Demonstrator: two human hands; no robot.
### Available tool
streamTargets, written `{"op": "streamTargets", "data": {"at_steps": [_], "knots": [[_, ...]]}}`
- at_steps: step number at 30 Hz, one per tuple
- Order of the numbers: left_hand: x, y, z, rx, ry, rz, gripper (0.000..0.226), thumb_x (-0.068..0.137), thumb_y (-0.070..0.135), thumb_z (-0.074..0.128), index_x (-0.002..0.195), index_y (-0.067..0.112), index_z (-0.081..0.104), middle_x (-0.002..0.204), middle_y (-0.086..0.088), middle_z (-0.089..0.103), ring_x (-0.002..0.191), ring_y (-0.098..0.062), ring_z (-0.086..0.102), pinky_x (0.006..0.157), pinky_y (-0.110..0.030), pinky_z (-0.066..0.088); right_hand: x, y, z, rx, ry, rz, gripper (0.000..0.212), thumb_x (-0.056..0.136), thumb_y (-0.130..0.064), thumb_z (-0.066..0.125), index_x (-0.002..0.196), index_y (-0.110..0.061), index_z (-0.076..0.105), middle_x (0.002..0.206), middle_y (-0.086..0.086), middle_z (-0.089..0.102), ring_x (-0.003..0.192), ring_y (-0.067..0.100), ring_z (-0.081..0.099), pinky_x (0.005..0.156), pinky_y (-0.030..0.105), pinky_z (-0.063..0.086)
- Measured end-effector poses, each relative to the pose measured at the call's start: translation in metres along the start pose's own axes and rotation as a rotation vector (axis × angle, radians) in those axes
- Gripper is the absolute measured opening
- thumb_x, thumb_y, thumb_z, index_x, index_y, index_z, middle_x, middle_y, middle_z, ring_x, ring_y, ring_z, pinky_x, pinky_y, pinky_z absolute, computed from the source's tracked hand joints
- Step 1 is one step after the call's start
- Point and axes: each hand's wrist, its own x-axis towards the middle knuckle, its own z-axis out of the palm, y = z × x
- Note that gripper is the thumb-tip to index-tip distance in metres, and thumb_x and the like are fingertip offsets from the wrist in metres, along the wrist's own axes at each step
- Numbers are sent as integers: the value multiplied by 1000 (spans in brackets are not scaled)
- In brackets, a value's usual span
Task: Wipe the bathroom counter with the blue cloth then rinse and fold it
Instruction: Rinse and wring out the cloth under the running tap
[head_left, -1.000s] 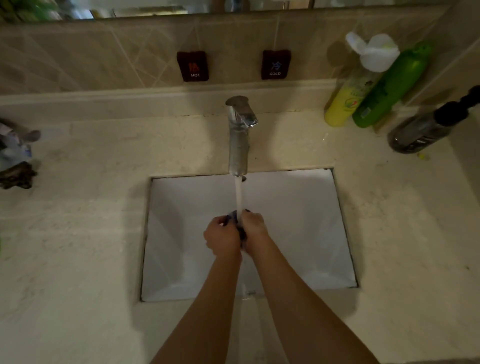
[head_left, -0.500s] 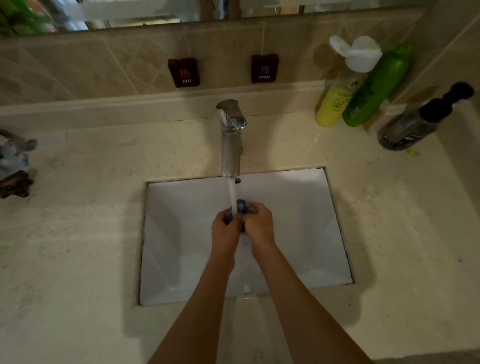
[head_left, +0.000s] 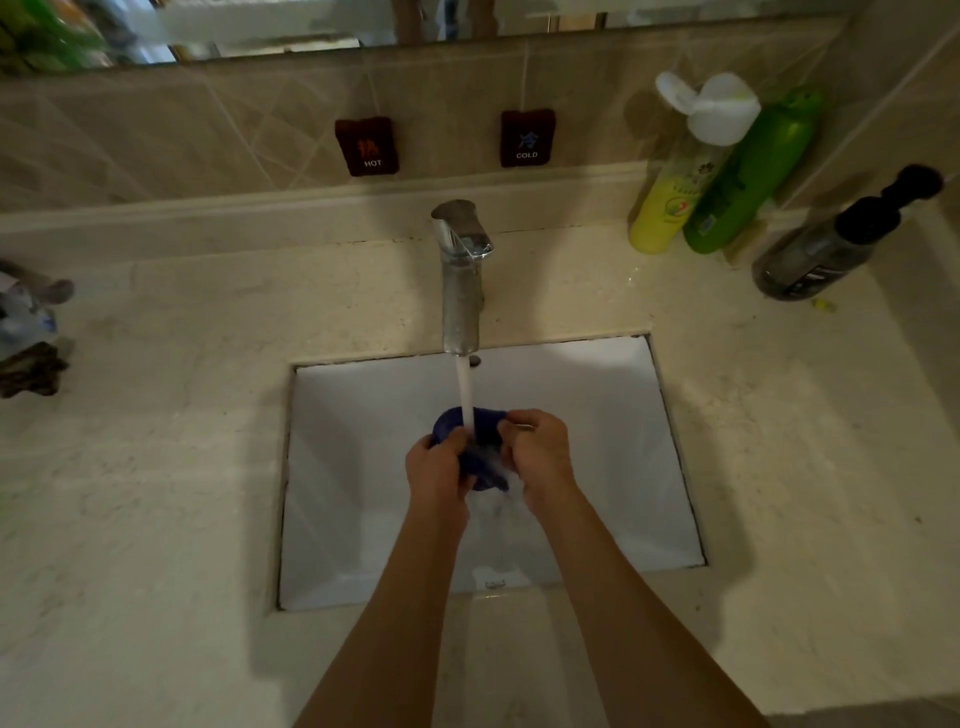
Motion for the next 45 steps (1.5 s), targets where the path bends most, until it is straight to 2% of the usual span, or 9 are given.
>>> {"op": "streamTargets", "data": {"at_steps": [6,14,18,22,28,33,38,43,45], "knots": [[-2,-1,4,58,18,13,16,93,16,60,108,11,57,100,-14,67,92,-28,67,85,-42,57,11,5,-2,-46,24,-53,10,97,-11,54,102,-7,61,103,16,65,90,25,60,83,42,52],[0,5,-2,73,81,89,18,93,6,57,111,7,61,87,-11,67,71,-24,64,62,-31,54,22,-3,-3,-181,30,-108,9,103,-20,43,104,-17,51,103,5,59,94,20,59,80,33,51],[3,7,7,93,200,67,48,88,14,68,131,13,45,110,-7,54,94,-23,58,87,-37,53,16,-1,0,-128,21,-93,10,103,-24,43,102,-20,52,103,5,60,97,25,61,90,44,56],[-10,2,16,109,108,106,13,95,18,58,105,10,60,100,-12,63,85,-21,59,70,-30,53,10,8,2,-42,3,-61,9,101,-21,49,101,-19,58,103,6,64,97,26,64,86,43,57],[-27,-9,10,82,-164,222,23,96,26,58,105,7,70,92,-13,74,83,-23,73,72,-31,59,8,1,2,22,-82,-87,22,96,-5,55,101,-19,72,101,4,74,94,23,71,86,39,60],[-29,-2,12,29,-57,161,16,92,13,62,93,0,71,78,-12,72,67,-21,70,56,-25,57,7,6,3,-77,-97,-169,15,90,-8,67,102,-18,69,99,0,72,92,21,71,81,41,62],[-31,3,18,-175,-41,-26,20,90,16,63,104,5,73,88,-15,69,83,-26,66,77,-37,56,8,4,1,-199,-10,-199,20,87,-26,75,94,-14,60,90,1,67,77,13,65,59,16,47],[-34,7,18,-227,-15,-57,20,95,20,58,102,4,69,86,-16,68,68,-22,64,61,-33,56,15,7,-3,-305,-54,-142,9,88,-18,68,93,-12,63,90,7,70,82,23,68,69,35,59],[-34,10,17,-185,21,-32,21,95,22,59,94,4,70,78,-14,68,62,-23,62,56,-32,53,20,4,-7,-247,-19,-149,5,93,-14,62,95,-10,65,91,7,69,84,22,67,64,30,56]]}}
